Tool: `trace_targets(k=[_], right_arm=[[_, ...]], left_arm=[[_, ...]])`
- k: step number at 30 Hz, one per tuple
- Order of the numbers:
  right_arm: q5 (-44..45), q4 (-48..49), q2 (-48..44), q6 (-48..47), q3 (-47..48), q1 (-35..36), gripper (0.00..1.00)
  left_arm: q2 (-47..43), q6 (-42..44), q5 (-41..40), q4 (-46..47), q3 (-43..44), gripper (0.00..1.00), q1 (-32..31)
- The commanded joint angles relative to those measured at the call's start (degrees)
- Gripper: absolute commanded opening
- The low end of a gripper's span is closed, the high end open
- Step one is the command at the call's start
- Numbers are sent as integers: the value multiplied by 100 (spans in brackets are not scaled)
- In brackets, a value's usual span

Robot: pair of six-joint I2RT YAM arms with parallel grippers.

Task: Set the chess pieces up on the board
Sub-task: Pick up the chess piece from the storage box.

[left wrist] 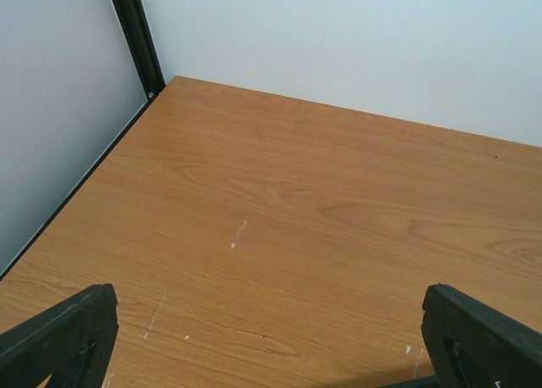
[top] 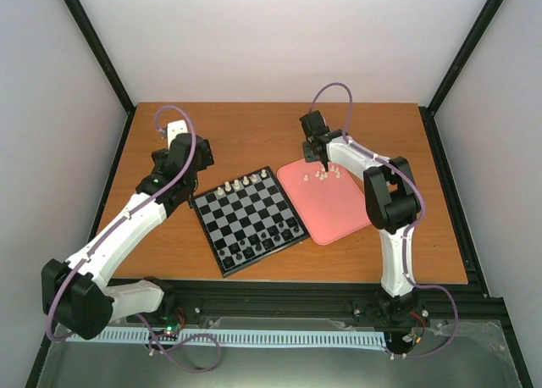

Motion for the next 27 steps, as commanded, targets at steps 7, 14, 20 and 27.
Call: trace_targets(k=[7,14,20,27], right_arm=[[191,102,126,267,-332,-34,39],[133,113,244,293,-339,-86,34],[61,116,323,303,-315,-171,28],[-25,142,363,285,-300,-215,22]], left_arm=[[155,-88,40,77,282,100,41],[142,-88,34,66,276,100,41],[151,-97,16,57,287,100,41],[152,-106,14,36,301,100,41]])
